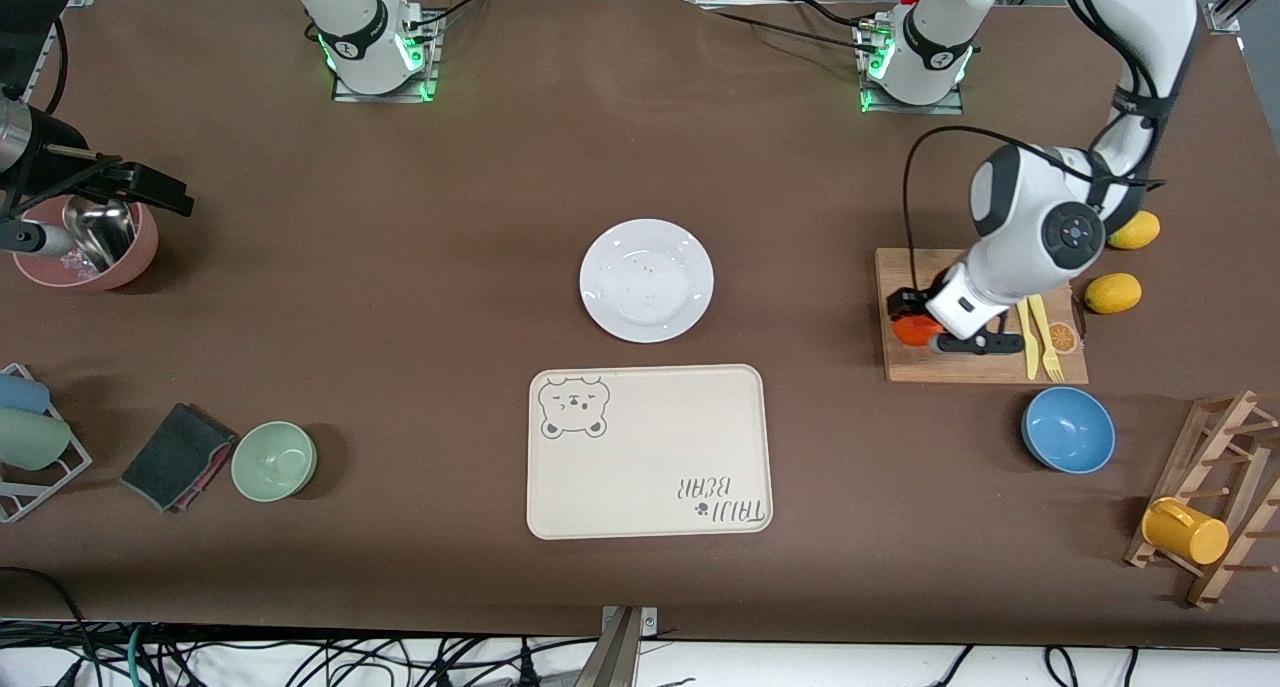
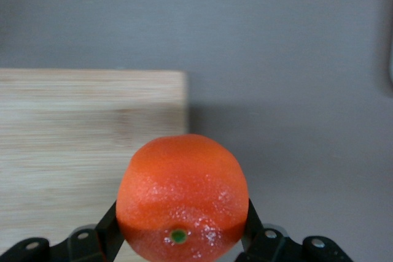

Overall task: Place orange and plate with both arms
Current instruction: 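Carry the orange with the left gripper onto the white plate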

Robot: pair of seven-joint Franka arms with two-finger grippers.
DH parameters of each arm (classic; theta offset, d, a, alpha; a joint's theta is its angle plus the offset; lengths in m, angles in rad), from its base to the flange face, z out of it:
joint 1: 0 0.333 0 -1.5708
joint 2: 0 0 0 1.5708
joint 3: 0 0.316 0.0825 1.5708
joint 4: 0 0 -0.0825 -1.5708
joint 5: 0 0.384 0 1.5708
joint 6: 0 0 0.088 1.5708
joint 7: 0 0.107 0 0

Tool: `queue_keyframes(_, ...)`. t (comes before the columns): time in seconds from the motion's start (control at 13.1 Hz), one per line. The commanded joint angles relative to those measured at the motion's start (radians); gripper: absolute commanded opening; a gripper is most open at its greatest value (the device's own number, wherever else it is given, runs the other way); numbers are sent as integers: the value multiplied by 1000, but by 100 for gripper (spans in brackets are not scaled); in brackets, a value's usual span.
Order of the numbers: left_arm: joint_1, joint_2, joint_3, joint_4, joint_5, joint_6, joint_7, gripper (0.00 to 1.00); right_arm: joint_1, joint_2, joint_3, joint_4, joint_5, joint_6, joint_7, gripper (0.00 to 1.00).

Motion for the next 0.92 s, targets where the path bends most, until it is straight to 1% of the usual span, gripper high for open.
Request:
queue_keyframes(0.0, -74, -21, -31, -11, -95, 3, -24, 0, -2, -3, 4, 10, 11, -8, 13, 100)
queue_keyframes(0.08, -123, -19, -33, 10, -144, 3, -71, 0, -2, -3, 4, 10, 11, -8, 13, 100)
queue_keyframes(0.31, -244, 1, -80, 55, -148, 6, -304, 0, -2, -3, 7, 10, 11, -8, 13, 100)
queue_keyframes(0.46, -333, 28, -94, 91, -156, 7, -429, 0, -2, -3, 7, 10, 11, -8, 13, 100)
queue_keyframes(0.53, -381, 74, -99, 145, -157, 6, -485, 0, -2, -3, 7, 10, 11, -8, 13, 100)
queue_keyframes(0.69, -502, 169, -104, 254, -147, 6, -695, 0, -2, -3, 7, 10, 11, -8, 13, 100)
queue_keyframes(0.76, -551, 203, -104, 295, -133, 6, -763, 0, -2, -3, 7, 9, 11, -9, 13, 100)
queue_keyframes(0.84, -571, 237, -104, 322, -125, 7, -788, 0, -2, -3, 7, 10, 11, -8, 13, 100)
